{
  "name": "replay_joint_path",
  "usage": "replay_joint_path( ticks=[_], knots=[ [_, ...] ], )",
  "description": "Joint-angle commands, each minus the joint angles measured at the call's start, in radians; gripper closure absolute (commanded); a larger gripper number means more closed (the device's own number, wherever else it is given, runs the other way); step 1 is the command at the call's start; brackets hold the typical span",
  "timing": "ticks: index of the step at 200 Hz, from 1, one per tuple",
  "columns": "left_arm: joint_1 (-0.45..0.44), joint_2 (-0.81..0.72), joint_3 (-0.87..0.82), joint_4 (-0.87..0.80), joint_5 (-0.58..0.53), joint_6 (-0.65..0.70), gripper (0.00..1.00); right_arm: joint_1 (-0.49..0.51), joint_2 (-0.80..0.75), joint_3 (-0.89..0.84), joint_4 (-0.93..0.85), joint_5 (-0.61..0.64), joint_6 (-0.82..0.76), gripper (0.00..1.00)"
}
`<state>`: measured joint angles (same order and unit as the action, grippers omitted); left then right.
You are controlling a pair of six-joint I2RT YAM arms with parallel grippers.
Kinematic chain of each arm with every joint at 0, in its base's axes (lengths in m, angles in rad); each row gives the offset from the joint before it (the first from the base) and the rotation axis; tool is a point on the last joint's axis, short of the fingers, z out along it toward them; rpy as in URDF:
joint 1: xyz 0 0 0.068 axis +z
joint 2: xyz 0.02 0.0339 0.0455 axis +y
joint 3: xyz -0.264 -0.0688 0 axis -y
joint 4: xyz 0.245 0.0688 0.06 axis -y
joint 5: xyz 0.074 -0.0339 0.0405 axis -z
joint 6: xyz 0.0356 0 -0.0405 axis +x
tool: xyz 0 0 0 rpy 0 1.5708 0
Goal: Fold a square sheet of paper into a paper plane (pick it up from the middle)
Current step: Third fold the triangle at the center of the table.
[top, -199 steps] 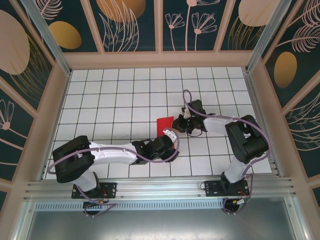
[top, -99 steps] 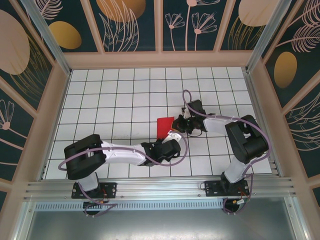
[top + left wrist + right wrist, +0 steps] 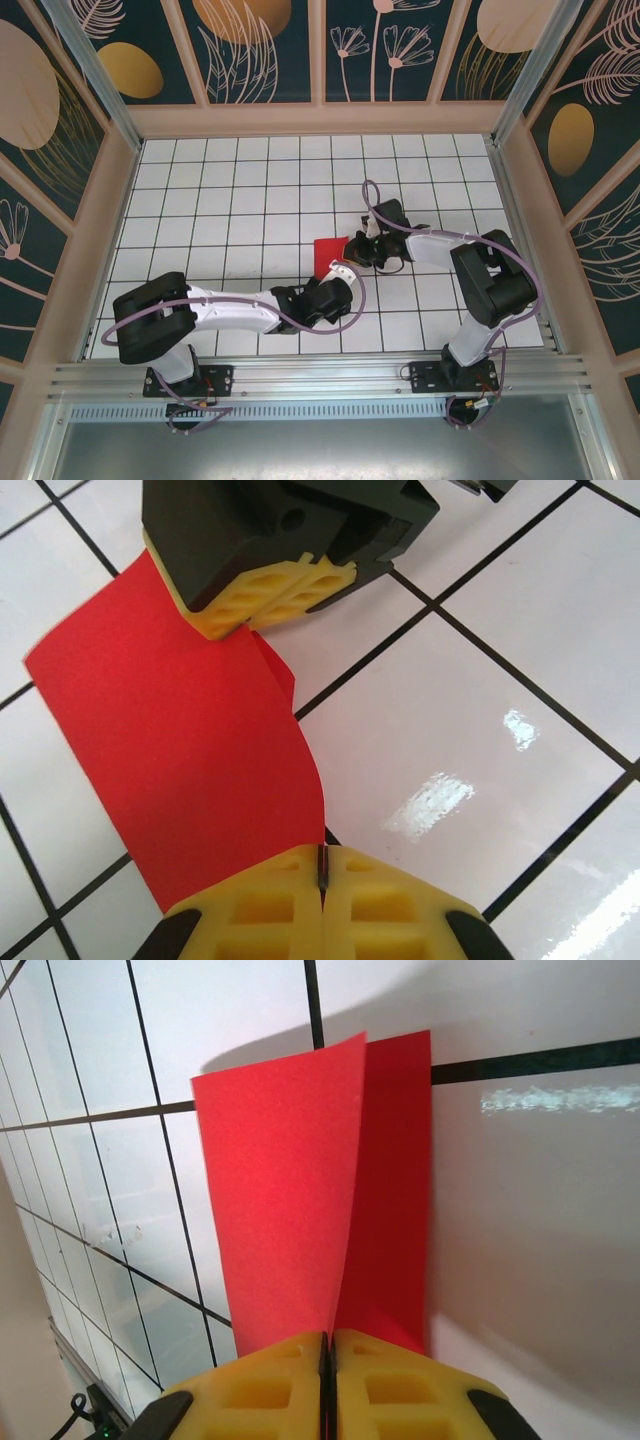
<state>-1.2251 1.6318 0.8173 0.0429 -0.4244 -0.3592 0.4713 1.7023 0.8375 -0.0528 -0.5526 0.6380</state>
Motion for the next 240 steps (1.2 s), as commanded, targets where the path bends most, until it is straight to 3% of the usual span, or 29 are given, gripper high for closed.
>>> replay_joint_path(
  ticks=[1, 23, 42, 80, 103, 143, 168, 190, 240],
  knots=[
    [0.024, -0.042, -0.025, 0.058, 0.076, -0.01, 1.0, 0.001, -0.004, 0.039, -0.025, 0.016, -0.034, 0.86],
    [0.061, -0.066, -0.061, 0.112, 0.16, -0.023, 1.0, -0.002, -0.022, 0.05, -0.053, 0.03, -0.058, 0.78],
    [0.088, -0.081, -0.084, 0.158, 0.238, -0.032, 1.0, -0.005, -0.051, 0.057, -0.084, 0.066, -0.066, 0.61],
    [0.103, -0.079, -0.092, 0.183, 0.28, -0.05, 1.0, -0.009, -0.132, 0.075, -0.132, 0.168, -0.054, 0.58],
    [0.105, -0.076, -0.093, 0.194, 0.297, -0.057, 1.0, 0.007, -0.164, 0.097, -0.139, 0.206, -0.043, 0.62],
    [0.111, -0.088, -0.104, 0.206, 0.295, -0.068, 1.0, 0.05, -0.085, 0.131, -0.088, 0.125, -0.053, 0.87],
    [0.114, -0.085, -0.101, 0.207, 0.302, -0.076, 1.0, 0.058, 0.001, 0.167, -0.107, 0.084, -0.086, 0.88],
    [0.12, -0.084, -0.101, 0.209, 0.309, -0.092, 1.0, 0.065, 0.064, 0.189, -0.178, 0.186, -0.145, 0.91],
    [0.159, -0.068, -0.088, 0.23, 0.419, -0.139, 1.0, 0.067, 0.126, 0.184, -0.187, 0.194, -0.238, 0.92]
  ],
)
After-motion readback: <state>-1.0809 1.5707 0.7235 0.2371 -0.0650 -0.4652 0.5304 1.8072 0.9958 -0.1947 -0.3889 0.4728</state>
